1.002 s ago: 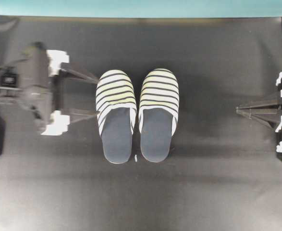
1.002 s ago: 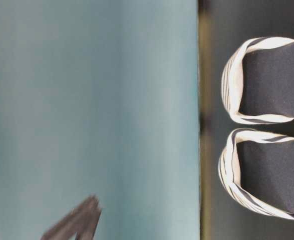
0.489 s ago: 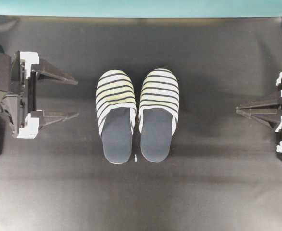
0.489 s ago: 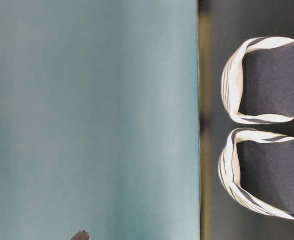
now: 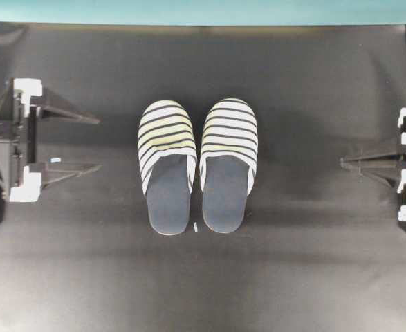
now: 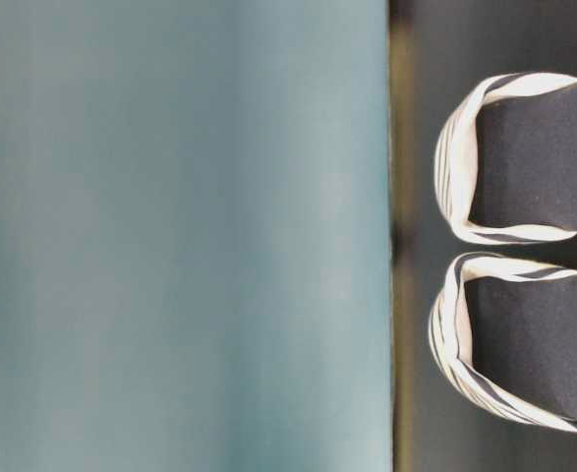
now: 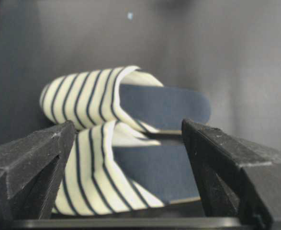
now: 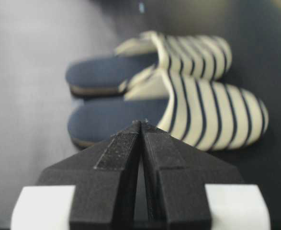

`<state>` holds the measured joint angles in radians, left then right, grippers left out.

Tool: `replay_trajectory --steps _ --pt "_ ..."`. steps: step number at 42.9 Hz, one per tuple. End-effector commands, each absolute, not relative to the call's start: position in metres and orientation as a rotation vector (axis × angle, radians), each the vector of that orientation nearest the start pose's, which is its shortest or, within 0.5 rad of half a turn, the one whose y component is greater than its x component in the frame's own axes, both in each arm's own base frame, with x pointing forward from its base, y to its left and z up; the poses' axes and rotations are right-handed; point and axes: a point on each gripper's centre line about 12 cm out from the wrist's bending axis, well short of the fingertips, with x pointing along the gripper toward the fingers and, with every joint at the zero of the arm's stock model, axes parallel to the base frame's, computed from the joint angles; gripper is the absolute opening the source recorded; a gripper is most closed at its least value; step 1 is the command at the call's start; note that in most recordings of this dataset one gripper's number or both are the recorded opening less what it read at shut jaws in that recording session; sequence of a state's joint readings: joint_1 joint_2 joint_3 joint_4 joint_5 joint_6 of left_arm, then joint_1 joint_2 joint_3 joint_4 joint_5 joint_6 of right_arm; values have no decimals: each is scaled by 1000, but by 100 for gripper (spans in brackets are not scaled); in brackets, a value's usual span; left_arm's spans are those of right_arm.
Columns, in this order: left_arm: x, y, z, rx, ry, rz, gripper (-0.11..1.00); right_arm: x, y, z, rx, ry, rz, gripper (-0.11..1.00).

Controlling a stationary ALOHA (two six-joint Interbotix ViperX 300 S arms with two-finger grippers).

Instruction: Arrange the slippers with the left arm.

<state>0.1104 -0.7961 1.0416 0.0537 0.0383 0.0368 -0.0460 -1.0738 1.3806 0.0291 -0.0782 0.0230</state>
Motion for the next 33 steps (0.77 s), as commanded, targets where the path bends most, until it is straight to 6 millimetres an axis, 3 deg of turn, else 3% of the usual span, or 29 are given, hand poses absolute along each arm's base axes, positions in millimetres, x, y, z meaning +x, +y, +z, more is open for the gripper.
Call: replay_trajectory --steps 1,33 --pt "227 25 280 76 244 98 87 165 -8 208 64 213 -56 1" --pt "215 23 277 70 193 99 87 161 -8 229 52 68 -54 1"
